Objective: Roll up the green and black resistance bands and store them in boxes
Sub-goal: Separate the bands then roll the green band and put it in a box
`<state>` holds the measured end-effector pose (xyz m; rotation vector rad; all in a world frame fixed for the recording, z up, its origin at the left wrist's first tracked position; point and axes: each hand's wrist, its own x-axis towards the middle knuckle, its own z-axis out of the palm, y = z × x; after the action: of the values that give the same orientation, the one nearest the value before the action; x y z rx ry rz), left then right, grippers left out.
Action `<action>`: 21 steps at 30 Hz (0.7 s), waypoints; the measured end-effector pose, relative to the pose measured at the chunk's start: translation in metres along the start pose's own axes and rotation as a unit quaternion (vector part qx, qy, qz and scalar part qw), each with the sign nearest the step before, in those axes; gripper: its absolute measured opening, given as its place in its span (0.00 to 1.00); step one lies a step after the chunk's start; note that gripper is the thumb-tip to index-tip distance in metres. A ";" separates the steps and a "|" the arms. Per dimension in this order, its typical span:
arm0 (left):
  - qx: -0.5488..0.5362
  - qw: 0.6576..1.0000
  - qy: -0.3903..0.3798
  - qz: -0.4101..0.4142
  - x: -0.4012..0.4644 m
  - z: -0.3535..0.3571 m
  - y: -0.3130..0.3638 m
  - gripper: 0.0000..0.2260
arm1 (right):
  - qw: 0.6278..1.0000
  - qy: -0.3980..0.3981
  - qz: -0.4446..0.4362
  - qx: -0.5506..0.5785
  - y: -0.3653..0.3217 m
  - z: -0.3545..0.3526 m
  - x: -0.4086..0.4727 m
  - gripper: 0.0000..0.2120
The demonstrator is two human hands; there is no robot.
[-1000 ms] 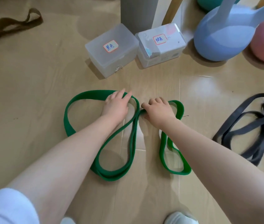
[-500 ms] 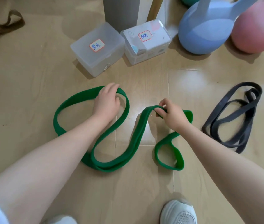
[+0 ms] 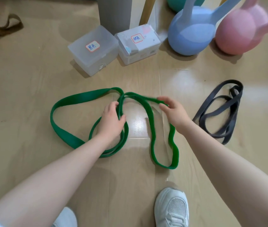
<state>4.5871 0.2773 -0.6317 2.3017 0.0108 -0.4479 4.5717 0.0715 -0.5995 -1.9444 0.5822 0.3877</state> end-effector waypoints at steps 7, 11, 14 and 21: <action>0.148 0.966 -0.091 0.191 -0.022 0.030 0.007 0.21 | 0.980 0.074 0.164 -0.089 0.098 -0.026 -0.044 0.24; 0.191 0.929 -0.155 0.276 -0.029 0.066 0.014 0.20 | 0.985 -0.011 0.122 -0.124 0.109 -0.007 -0.052 0.18; 0.273 0.898 -0.195 0.284 -0.027 0.088 0.016 0.16 | 0.980 0.028 0.046 -0.191 0.108 0.011 -0.049 0.08; 0.002 0.968 -0.149 0.203 -0.028 0.073 0.042 0.22 | 0.985 0.096 -0.059 0.131 0.071 -0.005 -0.058 0.10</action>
<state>4.5437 0.2005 -0.6399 2.1426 -0.5974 -0.5700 4.4843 0.0544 -0.6205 -1.7623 0.6061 0.0439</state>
